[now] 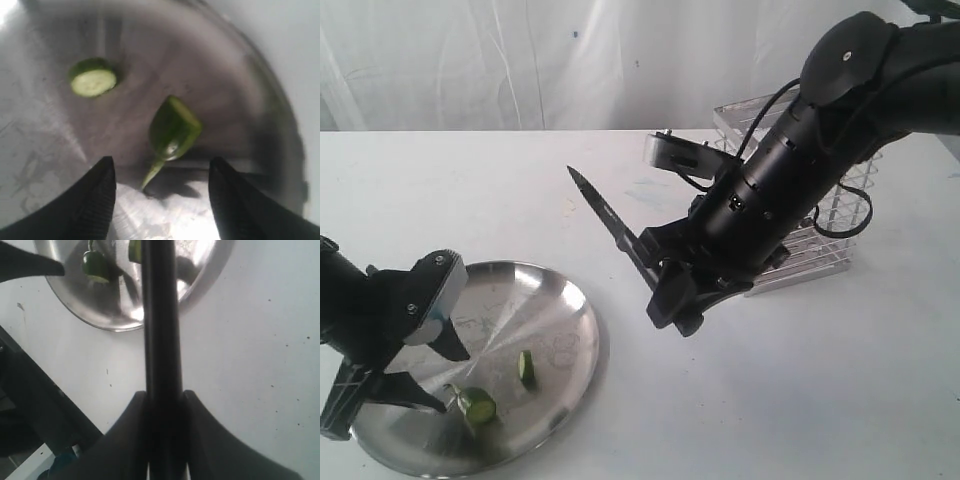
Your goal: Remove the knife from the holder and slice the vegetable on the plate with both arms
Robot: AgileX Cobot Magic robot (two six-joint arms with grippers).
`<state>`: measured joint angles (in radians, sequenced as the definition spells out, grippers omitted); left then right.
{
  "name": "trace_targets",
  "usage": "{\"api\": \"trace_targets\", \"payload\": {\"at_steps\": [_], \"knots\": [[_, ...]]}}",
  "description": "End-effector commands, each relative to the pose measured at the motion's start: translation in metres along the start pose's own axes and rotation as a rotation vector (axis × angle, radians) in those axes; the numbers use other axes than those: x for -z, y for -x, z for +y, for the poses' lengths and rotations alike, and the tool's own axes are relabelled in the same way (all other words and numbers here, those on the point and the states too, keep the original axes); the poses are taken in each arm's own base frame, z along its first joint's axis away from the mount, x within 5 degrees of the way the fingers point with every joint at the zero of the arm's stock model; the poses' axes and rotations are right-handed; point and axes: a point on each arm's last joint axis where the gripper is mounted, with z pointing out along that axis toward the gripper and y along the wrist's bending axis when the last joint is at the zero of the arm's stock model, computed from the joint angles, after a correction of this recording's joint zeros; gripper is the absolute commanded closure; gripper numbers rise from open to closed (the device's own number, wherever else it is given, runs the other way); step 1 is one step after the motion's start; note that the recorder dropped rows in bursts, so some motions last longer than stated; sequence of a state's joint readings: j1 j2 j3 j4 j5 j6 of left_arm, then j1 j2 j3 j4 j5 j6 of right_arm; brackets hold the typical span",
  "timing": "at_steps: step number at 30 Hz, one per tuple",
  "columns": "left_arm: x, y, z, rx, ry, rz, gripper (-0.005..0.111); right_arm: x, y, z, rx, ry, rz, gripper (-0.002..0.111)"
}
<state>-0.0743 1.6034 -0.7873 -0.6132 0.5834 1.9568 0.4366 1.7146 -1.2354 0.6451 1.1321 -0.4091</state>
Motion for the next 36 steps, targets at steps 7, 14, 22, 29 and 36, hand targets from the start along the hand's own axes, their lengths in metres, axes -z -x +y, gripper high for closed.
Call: {"api": "trace_targets", "payload": {"at_steps": [7, 14, 22, 29, 36], "knots": [[-0.024, 0.009, -0.002, -0.193, -0.052, 0.000, 0.048, 0.004, 0.000, 0.003, -0.004, 0.032, -0.016, 0.108], [-0.029, 0.005, 0.000, -0.184, -0.043, 0.019, 0.048, 0.004, 0.001, 0.006, -0.023, 0.071, -0.033, 0.108], [-0.036, 0.003, -0.001, -0.172, -0.075, 0.013, 0.050, 0.004, 0.001, 0.007, -0.023, 0.074, -0.028, 0.108], [-0.034, 0.008, 0.000, -0.117, -0.055, -0.035, 0.095, 0.004, 0.001, 0.006, -0.023, 0.071, -0.035, 0.108], [-0.024, 0.010, 0.019, 0.260, 0.177, -0.038, 0.107, 0.004, 0.001, 0.006, -0.023, 0.070, -0.037, 0.108]]}}
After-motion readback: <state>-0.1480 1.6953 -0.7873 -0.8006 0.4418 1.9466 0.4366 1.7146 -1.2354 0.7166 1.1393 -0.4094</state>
